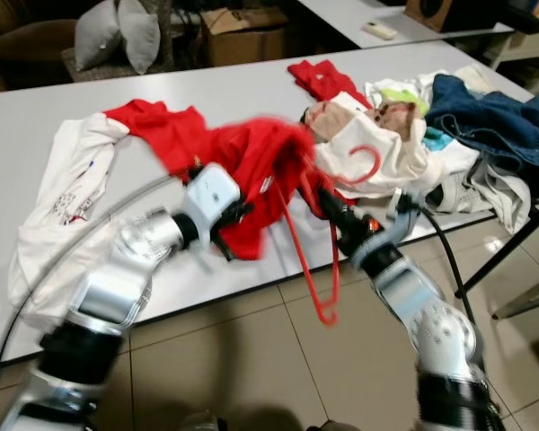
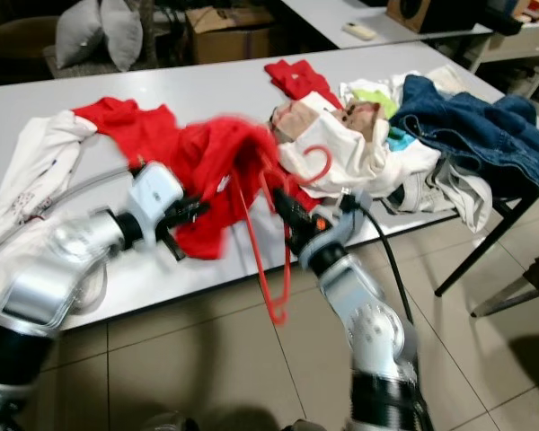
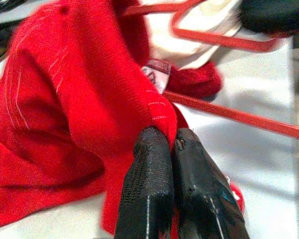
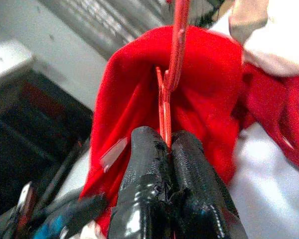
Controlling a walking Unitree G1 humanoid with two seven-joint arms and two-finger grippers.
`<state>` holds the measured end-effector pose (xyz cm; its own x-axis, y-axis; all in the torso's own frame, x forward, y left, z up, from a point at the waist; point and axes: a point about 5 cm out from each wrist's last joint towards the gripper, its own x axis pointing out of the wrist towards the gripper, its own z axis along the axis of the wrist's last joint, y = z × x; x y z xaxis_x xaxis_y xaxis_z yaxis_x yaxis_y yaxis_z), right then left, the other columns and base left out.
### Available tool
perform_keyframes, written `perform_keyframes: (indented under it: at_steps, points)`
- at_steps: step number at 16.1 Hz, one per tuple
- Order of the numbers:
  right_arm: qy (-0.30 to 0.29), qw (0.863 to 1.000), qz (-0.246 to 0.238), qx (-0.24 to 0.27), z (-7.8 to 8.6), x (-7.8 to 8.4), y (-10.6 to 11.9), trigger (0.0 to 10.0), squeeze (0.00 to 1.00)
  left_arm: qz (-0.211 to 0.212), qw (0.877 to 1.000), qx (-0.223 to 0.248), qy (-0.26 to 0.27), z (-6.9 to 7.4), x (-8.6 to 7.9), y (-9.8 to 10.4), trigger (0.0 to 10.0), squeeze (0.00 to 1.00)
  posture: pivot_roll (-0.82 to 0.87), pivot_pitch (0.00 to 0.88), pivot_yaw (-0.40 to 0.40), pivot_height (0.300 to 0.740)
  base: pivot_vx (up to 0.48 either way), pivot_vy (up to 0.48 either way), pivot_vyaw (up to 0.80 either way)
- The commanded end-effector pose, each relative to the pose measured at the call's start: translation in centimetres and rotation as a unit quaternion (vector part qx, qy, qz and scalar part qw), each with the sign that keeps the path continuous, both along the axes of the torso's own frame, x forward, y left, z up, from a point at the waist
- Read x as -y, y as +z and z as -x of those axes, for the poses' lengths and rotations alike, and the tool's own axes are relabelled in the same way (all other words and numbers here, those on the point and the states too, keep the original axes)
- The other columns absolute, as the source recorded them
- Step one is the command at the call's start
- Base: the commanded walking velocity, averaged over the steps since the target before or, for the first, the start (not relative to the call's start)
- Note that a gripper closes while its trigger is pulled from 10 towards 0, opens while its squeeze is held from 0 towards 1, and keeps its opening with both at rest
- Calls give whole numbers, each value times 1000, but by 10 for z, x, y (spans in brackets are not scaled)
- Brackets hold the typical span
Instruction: Hang hanger
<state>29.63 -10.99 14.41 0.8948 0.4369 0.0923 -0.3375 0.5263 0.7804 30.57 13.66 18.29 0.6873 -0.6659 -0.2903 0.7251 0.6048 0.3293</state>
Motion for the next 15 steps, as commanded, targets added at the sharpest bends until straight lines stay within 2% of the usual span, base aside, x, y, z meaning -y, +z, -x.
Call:
perform_keyframes:
  at_steps: [1, 2, 4, 6, 7, 9, 10, 11, 13, 15]
  points:
    - [-33, 999, -22, 16, -5, 7, 8, 10000, 0, 6, 1000, -6, -23, 3, 2, 6, 0, 0, 38, 21, -12, 740, 0, 0, 0]
    - [-41, 996, -77, 10, -19, -2, 13, 10000, 0, 2, 998, -22, -59, 10, -2, 22, 0, 0, 50, 20, -4, 740, 0, 0, 0]
    - [-44, 993, -108, 2, -26, -7, 15, 10000, 0, -7, 997, -30, -76, 14, -3, 28, 0, 0, 59, 22, -2, 740, 0, 0, 0]
    - [-44, 983, -176, -12, -38, -21, 25, 10000, 0, -13, 993, -43, -112, 22, -3, 40, 0, 0, 62, 24, -3, 740, 0, 0, 0]
    - [-47, 981, -190, -15, -42, -26, 28, 10000, 0, -9, 991, -49, -127, 25, -1, 44, 0, 0, 61, 24, -4, 740, 0, 0, 0]
    - [-41, 985, -170, -8, -48, -37, 33, 10000, 0, 35, 988, -47, -143, 27, 6, 56, 0, 0, 62, 26, -10, 740, 0, 0, 0]
    - [-31, 991, -131, 4, -48, -44, 35, 10000, 0, 59, 986, -38, -149, 27, 9, 64, 0, 0, 63, 27, -14, 740, 0, 0, 0]
    - [-13, 996, -86, 20, -46, -52, 36, 10000, 0, 82, 989, -13, -124, 19, 10, 73, 0, 0, 65, 27, -20, 740, 0, 0, 0]
    - [23, 998, -19, 48, -37, -65, 38, 10000, 0, 134, 989, 51, -20, -8, 9, 93, 0, 0, 67, 26, -28, 740, 0, 0, 0]
    - [22, 998, 10, 58, -32, -65, 40, 10000, 0, 163, 983, 87, 4, -17, 13, 109, 0, 0, 60, 25, -24, 740, 0, 0, 0]
